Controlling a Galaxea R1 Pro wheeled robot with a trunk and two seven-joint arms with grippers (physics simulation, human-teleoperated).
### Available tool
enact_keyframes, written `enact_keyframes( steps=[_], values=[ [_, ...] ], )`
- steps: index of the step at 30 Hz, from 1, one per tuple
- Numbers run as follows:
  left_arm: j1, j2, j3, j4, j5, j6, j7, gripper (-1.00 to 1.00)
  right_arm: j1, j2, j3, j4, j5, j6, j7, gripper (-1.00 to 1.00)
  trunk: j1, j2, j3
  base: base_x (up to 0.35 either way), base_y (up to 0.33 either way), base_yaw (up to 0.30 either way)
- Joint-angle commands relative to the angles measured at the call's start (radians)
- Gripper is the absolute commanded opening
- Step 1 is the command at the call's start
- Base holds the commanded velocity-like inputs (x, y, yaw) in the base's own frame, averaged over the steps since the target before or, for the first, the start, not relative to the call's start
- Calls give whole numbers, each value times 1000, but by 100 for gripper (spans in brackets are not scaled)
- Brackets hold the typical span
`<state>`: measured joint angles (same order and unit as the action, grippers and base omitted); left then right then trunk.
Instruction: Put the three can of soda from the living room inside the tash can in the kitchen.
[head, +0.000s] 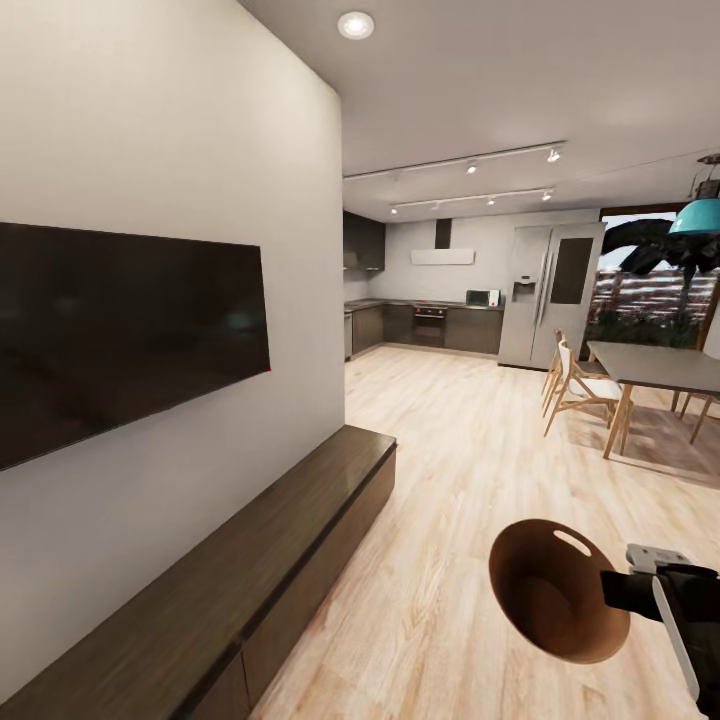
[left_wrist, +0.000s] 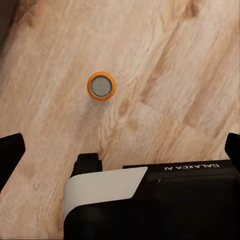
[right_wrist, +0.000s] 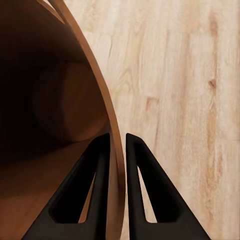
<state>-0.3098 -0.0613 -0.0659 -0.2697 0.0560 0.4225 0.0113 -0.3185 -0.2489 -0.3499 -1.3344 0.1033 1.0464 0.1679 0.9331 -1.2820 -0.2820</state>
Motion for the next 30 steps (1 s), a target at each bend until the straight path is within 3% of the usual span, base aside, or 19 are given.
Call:
enact_keyframes(
  steps=[1,12,30],
  values=[
    [0,0,1,4,1,-1,0,100,-1,0,0,0,-18,1,3,-100,0,0,0,0,0,0],
    [0,4,3,15,4,-31,0,100,-1,-1,0,0,-18,1,3,-100,0,0,0,0,0,0],
    [-8,7,0,10,4,-137,-1,100,-1,-1,5,-13,-20,1,5,-100,0,0,0,0,0,0]
  ],
)
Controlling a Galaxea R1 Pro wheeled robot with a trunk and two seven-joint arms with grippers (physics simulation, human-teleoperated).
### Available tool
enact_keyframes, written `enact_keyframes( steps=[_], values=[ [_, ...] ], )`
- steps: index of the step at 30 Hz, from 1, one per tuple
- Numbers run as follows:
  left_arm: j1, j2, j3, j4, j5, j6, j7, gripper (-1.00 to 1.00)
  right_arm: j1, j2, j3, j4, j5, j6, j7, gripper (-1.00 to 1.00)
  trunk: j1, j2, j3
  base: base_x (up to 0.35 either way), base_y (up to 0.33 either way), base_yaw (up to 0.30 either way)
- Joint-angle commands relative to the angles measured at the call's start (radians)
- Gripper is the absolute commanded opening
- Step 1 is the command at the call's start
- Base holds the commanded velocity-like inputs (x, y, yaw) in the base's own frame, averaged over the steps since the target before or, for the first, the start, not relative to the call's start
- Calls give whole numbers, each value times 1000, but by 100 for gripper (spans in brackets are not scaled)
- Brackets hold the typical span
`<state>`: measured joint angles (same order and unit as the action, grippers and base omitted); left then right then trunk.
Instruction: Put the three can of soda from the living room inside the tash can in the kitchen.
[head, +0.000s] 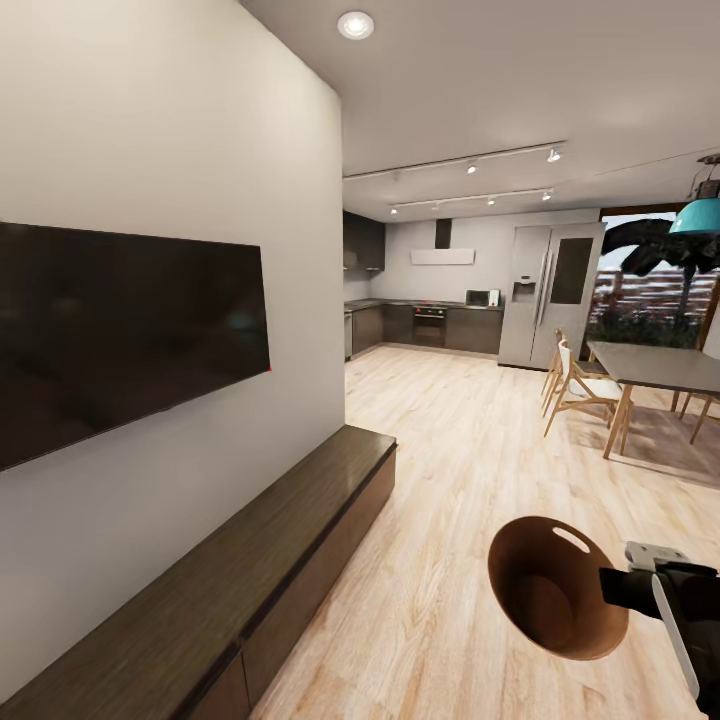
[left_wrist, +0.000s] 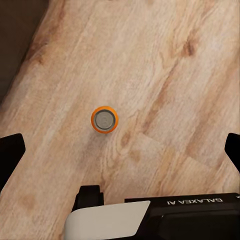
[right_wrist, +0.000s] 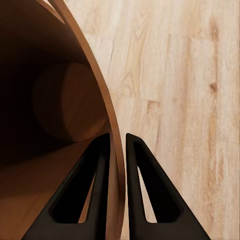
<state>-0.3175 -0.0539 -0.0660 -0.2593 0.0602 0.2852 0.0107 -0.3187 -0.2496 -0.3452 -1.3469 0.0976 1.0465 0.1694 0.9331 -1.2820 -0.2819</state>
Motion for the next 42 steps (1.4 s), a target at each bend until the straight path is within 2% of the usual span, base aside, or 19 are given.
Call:
enact_keyframes(
  steps=[1,14,27,42],
  values=[
    [0,0,0,0,0,-5,0,100,0,0,0,-18,-14,1,4,-100,0,0,0,0,0,0],
    [1,-1,3,1,1,-15,-4,100,-1,0,2,-103,-15,1,5,-100,0,0,0,0,0,0],
    [1,-4,2,0,0,-27,-10,100,0,1,3,-112,-15,1,6,-100,0,0,0,0,0,0],
    [1,0,4,3,5,-32,-11,100,-2,1,1,-143,-15,1,6,-100,57,-105,-47,0,0,0]
  ],
)
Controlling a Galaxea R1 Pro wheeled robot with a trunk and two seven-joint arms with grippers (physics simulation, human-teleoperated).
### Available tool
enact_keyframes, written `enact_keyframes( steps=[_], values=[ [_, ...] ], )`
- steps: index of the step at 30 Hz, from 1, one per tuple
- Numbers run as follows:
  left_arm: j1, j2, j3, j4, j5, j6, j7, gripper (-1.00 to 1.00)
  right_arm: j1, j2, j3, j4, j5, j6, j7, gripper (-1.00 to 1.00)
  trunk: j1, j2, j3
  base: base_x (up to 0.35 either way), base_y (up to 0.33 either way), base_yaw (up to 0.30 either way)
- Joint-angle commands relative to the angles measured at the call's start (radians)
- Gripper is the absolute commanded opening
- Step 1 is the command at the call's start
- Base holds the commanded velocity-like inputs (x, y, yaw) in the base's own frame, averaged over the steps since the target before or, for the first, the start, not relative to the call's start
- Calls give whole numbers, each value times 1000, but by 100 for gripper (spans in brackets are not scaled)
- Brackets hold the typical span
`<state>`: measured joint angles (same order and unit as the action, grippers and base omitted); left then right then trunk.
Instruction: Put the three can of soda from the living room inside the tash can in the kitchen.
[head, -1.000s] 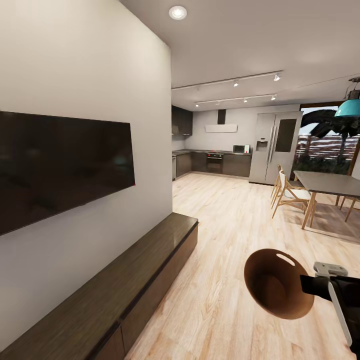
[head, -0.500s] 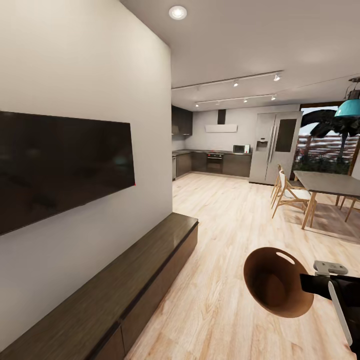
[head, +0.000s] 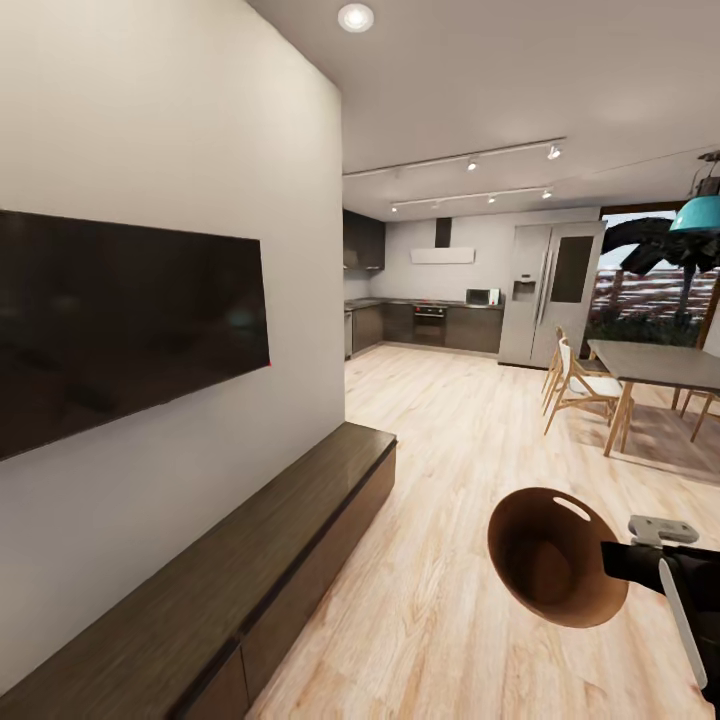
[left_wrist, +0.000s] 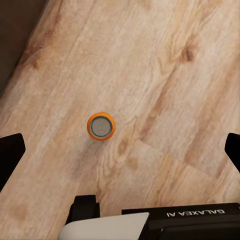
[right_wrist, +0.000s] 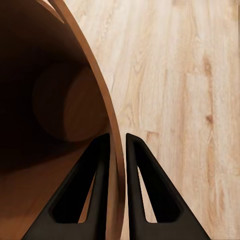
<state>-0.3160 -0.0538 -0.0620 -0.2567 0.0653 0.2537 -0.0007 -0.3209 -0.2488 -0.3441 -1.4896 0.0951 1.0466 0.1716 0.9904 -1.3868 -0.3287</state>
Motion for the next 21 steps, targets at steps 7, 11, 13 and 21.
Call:
enact_keyframes(
  steps=[7,11,13,21],
  values=[
    [0,0,-1,2,1,4,1,100,0,0,0,-12,-12,1,4,-100,27,-49,-22,0,0,0],
    [0,1,0,4,1,6,2,100,1,1,1,-13,-12,1,3,-100,42,-77,-35,0,0,0],
    [0,0,1,5,1,6,1,100,2,2,1,-13,-12,1,3,-100,50,-91,-41,0,0,0],
    [0,0,2,5,1,4,0,100,3,1,-2,-13,-11,1,3,-100,81,-147,-66,0,0,-10]
  ],
)
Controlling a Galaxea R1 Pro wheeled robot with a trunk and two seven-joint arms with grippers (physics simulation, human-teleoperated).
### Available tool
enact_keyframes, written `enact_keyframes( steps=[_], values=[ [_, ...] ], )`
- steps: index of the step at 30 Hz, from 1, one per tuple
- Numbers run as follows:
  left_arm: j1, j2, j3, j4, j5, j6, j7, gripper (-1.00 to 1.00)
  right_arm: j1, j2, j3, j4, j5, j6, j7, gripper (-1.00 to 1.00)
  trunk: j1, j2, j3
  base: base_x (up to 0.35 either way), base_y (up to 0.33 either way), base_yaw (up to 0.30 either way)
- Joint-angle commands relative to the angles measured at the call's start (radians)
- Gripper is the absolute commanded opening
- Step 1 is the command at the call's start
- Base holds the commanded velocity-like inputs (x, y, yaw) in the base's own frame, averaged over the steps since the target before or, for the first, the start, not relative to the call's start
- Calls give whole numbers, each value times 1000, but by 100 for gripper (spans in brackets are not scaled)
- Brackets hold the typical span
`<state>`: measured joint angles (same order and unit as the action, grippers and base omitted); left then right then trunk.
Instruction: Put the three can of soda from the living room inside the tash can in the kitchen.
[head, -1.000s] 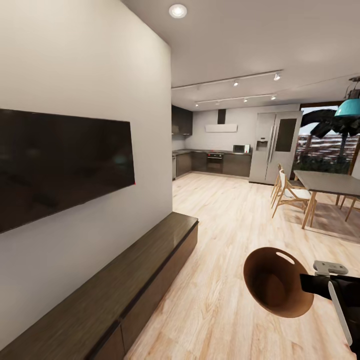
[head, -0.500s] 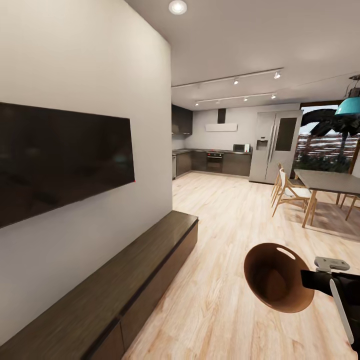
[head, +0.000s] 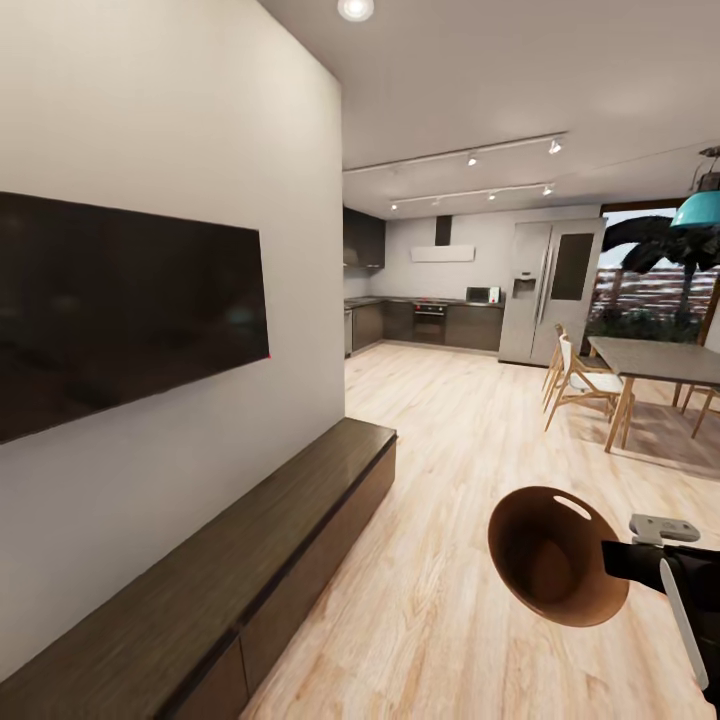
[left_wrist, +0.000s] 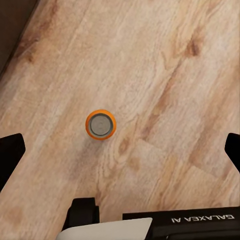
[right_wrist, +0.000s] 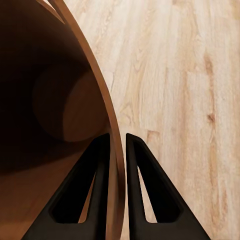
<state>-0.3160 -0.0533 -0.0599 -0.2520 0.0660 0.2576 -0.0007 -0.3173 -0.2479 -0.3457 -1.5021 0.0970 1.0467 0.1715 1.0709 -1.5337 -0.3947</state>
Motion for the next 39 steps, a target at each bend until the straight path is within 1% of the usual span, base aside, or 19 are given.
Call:
enact_keyframes(
  steps=[1,39],
  values=[
    [0,0,0,1,0,-1,0,100,-1,0,1,-1,-12,1,3,-100,4,-7,-3,0,0,-2],
    [0,0,2,6,-2,-5,2,100,0,1,2,-1,-7,1,3,-100,150,-273,-122,0,0,0]
  ],
)
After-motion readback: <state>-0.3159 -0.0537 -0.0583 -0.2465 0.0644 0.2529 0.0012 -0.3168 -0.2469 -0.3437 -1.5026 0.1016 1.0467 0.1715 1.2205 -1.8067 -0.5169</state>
